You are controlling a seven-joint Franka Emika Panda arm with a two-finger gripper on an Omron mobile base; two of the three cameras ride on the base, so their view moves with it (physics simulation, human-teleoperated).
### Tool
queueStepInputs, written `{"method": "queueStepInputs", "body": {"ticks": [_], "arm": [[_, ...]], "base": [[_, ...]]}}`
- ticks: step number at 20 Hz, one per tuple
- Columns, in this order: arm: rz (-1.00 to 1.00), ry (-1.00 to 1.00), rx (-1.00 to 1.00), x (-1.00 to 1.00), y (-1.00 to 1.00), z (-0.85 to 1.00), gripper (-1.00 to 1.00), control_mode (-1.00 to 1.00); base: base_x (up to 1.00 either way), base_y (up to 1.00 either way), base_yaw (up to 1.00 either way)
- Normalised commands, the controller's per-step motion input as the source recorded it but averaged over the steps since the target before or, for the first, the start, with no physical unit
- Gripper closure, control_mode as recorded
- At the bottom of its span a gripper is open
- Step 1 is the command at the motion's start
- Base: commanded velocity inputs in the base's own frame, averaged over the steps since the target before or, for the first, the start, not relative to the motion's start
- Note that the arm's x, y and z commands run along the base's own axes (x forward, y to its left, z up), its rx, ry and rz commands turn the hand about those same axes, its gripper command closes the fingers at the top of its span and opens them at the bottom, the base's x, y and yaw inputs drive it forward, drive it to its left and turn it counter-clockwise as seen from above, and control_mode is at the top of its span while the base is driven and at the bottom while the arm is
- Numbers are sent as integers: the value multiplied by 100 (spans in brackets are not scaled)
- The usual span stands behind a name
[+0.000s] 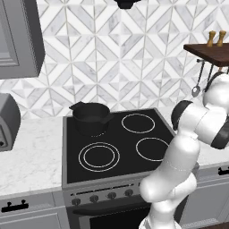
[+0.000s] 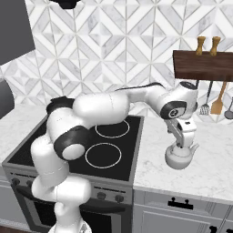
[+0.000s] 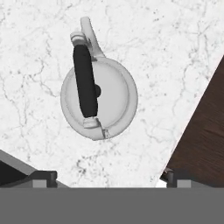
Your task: Pick the kettle from the counter and place it on a stove burner. Then turn the burner on.
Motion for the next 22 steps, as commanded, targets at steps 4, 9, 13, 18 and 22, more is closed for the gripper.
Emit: {"method": "queueStepInputs", "body": {"ticks": [4, 9, 13, 18, 22], "arm": [[0, 0, 3, 51, -27, -33, -100, -100], [1, 0, 0, 34, -32, -46, -100, -100], [1, 0, 0, 31, -29, -30, -100, -100], [0, 0, 0, 9, -2, -7, 100, -100], [0, 0, 0, 0, 0, 0, 100, -100]], "base": [[0, 0, 0], [0, 0, 0], [0, 0, 0], [0, 0, 0], [0, 0, 0]]}}
